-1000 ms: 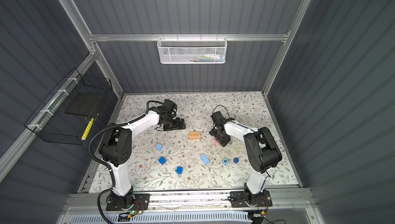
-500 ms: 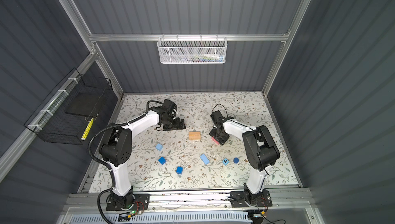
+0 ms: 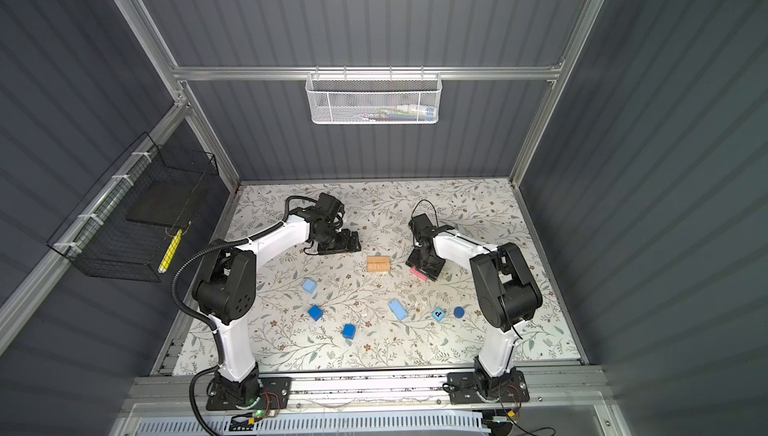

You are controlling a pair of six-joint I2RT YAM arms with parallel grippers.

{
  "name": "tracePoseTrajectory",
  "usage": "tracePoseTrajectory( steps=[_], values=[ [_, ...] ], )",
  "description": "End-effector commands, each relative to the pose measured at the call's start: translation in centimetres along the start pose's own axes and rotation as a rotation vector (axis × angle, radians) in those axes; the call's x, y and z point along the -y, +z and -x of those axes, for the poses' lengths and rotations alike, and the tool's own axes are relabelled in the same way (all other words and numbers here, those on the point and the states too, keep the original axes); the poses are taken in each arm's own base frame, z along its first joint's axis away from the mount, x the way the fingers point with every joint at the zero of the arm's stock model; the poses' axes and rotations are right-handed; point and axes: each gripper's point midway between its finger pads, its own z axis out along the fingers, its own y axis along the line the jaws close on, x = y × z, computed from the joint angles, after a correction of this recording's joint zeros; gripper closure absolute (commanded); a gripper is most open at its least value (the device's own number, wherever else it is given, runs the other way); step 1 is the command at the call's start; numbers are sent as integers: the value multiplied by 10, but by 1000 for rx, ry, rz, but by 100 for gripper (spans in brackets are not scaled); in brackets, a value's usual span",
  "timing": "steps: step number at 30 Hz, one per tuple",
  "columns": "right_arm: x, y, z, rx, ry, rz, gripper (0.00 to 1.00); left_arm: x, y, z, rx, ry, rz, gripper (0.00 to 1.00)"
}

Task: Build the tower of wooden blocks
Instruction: 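Lower the right gripper and close it on the pink block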

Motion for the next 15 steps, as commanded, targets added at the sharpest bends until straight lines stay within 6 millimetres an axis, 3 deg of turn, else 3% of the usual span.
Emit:
tracePoseTrajectory(
  steps=[1, 15],
  values=[
    [14, 7, -12, -56, -112, -56, 37, 1, -6, -1, -1, 12, -20, 10],
    [12, 9, -14, -75, -382, -33, 37, 9, -10, 2, 12, 4, -56, 10]
  ],
)
